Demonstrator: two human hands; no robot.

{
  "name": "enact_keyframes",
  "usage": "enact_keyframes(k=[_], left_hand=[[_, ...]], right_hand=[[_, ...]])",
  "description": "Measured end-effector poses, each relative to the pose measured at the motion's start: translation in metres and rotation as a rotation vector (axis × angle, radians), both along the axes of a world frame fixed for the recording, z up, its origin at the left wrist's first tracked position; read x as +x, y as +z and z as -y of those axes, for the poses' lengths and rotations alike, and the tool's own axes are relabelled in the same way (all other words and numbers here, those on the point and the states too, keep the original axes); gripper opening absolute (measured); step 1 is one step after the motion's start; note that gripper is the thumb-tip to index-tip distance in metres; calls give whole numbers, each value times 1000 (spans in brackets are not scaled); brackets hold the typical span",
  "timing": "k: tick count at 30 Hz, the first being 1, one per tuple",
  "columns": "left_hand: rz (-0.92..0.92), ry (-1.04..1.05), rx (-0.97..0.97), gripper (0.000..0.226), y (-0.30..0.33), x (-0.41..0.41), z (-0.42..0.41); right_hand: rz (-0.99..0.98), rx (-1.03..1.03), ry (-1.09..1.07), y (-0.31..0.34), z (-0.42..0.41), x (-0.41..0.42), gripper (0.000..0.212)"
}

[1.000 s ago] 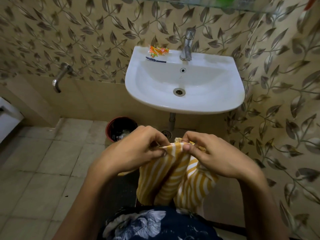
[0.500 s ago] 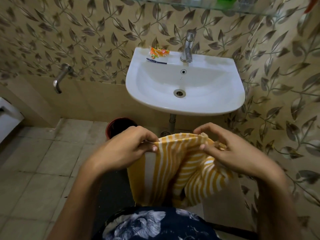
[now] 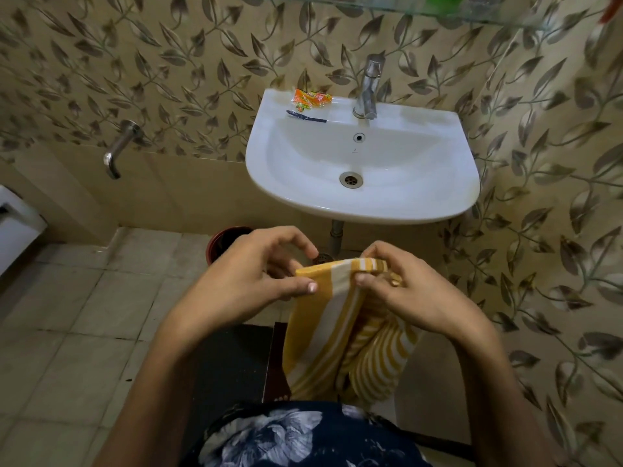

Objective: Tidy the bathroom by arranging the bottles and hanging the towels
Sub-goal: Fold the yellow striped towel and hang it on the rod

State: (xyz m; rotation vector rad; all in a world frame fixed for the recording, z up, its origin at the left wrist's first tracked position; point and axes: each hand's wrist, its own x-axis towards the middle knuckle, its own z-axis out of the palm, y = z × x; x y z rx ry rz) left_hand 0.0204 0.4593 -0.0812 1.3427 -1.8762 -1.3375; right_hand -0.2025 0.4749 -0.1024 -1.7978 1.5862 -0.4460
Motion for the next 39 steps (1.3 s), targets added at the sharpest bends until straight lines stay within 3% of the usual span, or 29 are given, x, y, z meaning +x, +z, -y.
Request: enact_keyframes(k=[5,7,12,20,24,28,31,33,39], left_hand=[[-63,87,137,13,-4,-17,-5],[-101,111,177,11,-5,-26,-8],[-250,252,245,16,-5,-39,-11],[-491,319,401,17,7,-36,-12],[-512,262,438,18,8,-35,-13],[-390,212,363,8,1,-29,-12],[-102,62,146,35,-6,-21,-6],[11,-22,54,39,-9,-18,-1],[-93,-256,-146,13,-17,-19,5]], right_hand=[[457,256,-369,-14,5,12,20],[476,216,-382,-13,0,15,22],[570,-150,-316,-4,-16,26,29],[760,-151,-230,3,-26,33,29],[741,-149,-204,2,-29,34,45],[661,-210,-213,-3,-28,37,39],[592,-202,-183,-6,-27,35,39],[580,-188,-143,-5,-27,32,42],[639,-210,-41,11,-21,11,48]])
